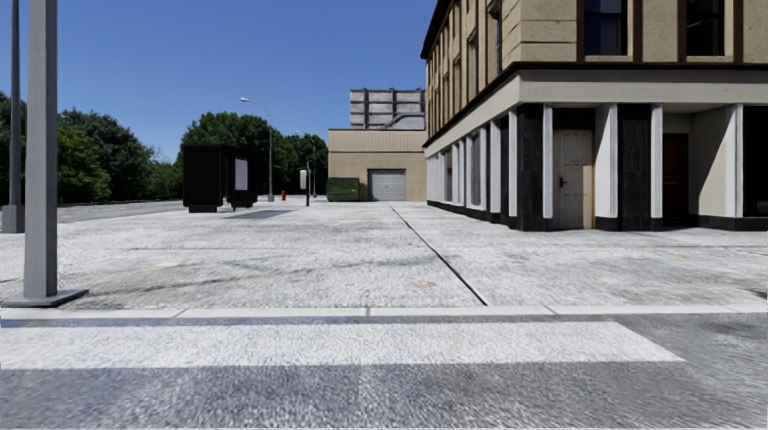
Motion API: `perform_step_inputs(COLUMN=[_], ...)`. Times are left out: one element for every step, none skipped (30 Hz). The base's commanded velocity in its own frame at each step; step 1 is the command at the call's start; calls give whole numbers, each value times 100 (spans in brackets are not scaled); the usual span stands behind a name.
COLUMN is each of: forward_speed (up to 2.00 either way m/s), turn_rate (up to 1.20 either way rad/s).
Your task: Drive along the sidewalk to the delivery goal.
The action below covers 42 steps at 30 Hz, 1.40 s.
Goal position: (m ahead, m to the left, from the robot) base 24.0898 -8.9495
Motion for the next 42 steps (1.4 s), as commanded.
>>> perform_step_inputs(forward_speed=[200, 200, 200, 200, 200, 200, 200, 200, 200, 200, 200, 200, 200, 200, 200, 200, 200, 200, 200, 200, 200, 200, 200, 200, 200, 200, 197, 187, 187, 169, 161, 154, 154, 151, 150, 150, 150, 150, 149, 149, 149, 149], turn_rate=[0, 0, 0, 0, 0, 0, 0, 0, 0, 0, 0, 0, 0, 0, 0, 0, 0, 0, 0, 0, 0, 0, 0, 0, 0, 0, 0, 0, 0, 0, 0, 0, 0, 0, 0, 0, 0, 0, 0, 0, 0, 0])
